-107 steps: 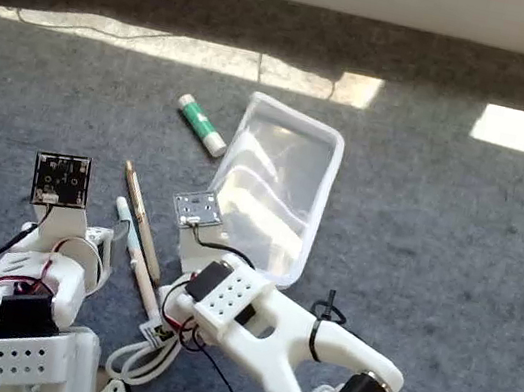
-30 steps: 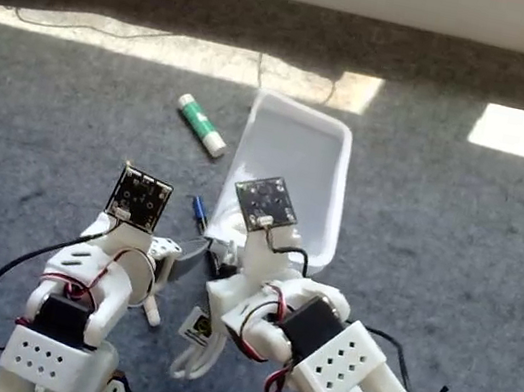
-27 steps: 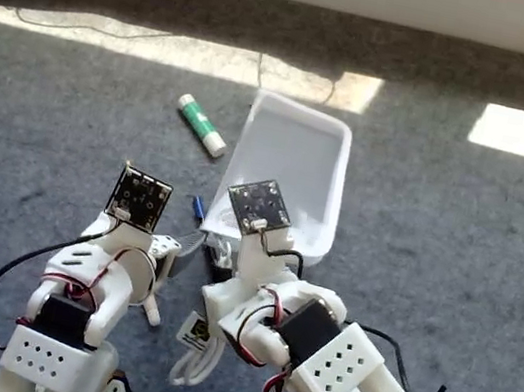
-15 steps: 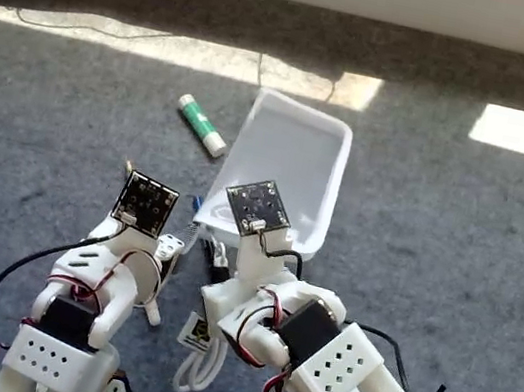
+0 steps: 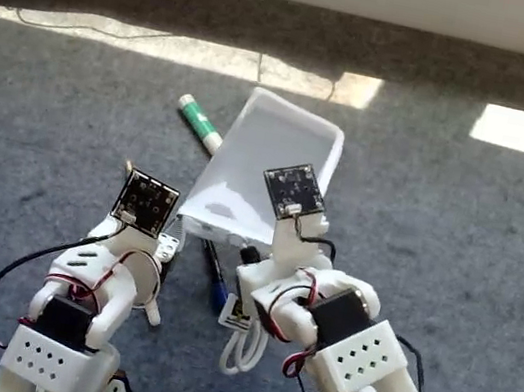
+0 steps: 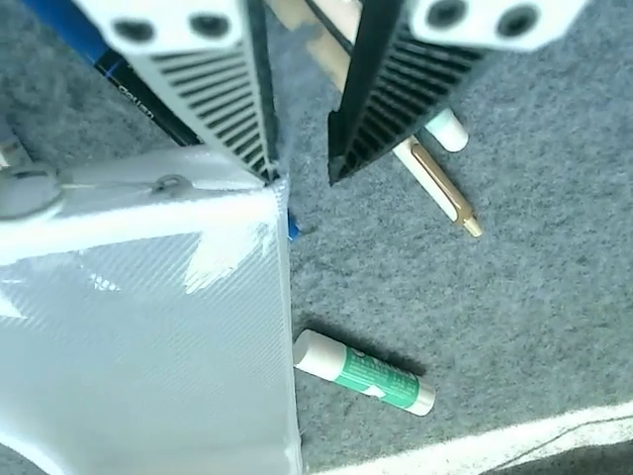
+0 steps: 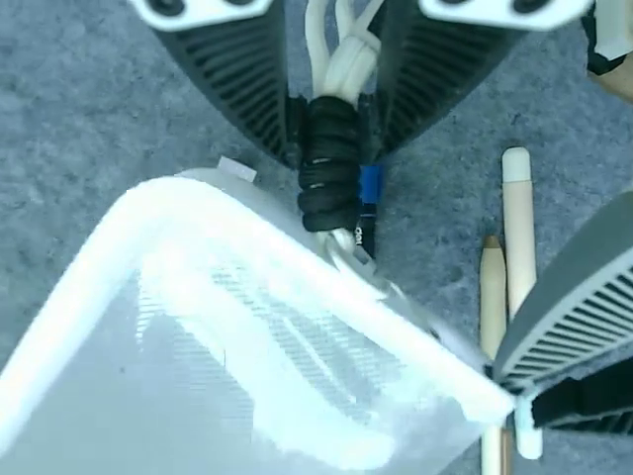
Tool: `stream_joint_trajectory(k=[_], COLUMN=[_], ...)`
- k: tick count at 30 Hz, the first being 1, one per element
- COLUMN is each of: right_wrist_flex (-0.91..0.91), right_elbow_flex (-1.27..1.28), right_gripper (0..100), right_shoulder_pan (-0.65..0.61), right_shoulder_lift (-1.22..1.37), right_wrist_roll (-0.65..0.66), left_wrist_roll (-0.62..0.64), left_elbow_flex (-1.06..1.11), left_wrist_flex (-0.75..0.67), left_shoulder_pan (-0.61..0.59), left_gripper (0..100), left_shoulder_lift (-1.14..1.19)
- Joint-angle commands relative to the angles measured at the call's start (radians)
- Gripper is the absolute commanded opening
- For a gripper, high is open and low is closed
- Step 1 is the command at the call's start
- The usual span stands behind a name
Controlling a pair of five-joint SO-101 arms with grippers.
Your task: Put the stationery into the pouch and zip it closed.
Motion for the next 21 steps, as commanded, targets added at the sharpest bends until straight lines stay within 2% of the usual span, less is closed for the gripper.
stream_joint_trajectory(k=[1, 6, 9, 13, 17, 21], right_wrist_flex=[0.044, 0.073, 0.074, 0.076, 0.073, 0.073], right_elbow_flex=[-0.019, -0.012, -0.012, -0.012, -0.018, -0.018], right_gripper=[0.5, 0.5, 0.5, 0.5, 0.5, 0.5], right_shoulder_pan=[0.077, 0.124, 0.147, 0.219, 0.306, 0.381], right_shoulder_lift=[-0.12, -0.309, -0.386, -0.426, -0.44, -0.456], right_wrist_roll=[0.077, 0.13, 0.149, 0.149, 0.149, 0.152], left_wrist_roll=[-0.009, -0.011, -0.011, -0.008, -0.009, -0.009], left_elbow_flex=[-0.059, -0.065, -0.11, -0.176, -0.188, -0.196], left_wrist_flex=[0.003, 0.006, 0.058, 0.123, 0.12, 0.118], left_shoulder_pan=[0.002, 0.001, 0.002, 0.002, 0.002, 0.007], left_gripper=[8, 8, 8, 8, 1, 2], left_shoulder_lift=[-0.015, -0.015, -0.015, -0.015, -0.015, -0.013])
